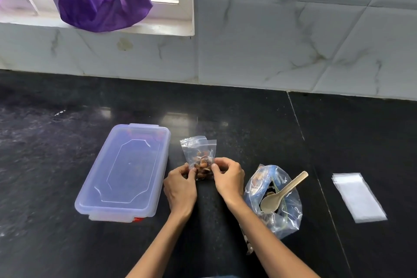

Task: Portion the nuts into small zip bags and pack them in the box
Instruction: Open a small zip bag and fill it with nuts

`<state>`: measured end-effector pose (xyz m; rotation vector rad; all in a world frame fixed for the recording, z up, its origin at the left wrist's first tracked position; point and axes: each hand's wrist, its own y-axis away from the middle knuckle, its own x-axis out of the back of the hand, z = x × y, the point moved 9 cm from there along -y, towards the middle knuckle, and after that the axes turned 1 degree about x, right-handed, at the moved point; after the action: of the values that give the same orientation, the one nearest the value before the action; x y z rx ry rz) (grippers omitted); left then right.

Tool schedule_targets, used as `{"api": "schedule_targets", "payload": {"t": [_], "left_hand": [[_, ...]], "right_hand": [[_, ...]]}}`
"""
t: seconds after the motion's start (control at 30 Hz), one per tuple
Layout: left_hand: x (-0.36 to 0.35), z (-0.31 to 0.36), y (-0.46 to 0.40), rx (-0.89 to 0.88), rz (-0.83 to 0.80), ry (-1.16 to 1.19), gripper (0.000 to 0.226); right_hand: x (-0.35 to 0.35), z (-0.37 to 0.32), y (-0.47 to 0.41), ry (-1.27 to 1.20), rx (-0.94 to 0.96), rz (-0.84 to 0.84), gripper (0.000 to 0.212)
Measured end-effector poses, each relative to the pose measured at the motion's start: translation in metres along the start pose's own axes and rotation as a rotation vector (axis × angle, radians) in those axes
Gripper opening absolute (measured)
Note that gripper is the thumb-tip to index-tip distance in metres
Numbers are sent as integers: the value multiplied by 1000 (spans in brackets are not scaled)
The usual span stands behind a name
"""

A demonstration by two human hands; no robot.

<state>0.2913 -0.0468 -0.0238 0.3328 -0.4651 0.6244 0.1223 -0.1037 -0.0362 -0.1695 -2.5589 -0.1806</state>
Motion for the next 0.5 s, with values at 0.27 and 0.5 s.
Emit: {"api": "schedule_targets", "payload": {"t": [0.27, 0.5], "left_hand": [[2, 24, 27, -147, 15, 5, 39], [-27, 61, 52, -241, -146, 146, 4]], "right_hand": [[25, -44, 24, -4, 114, -49, 37], [144, -50, 33, -150, 201, 176, 20]]}}
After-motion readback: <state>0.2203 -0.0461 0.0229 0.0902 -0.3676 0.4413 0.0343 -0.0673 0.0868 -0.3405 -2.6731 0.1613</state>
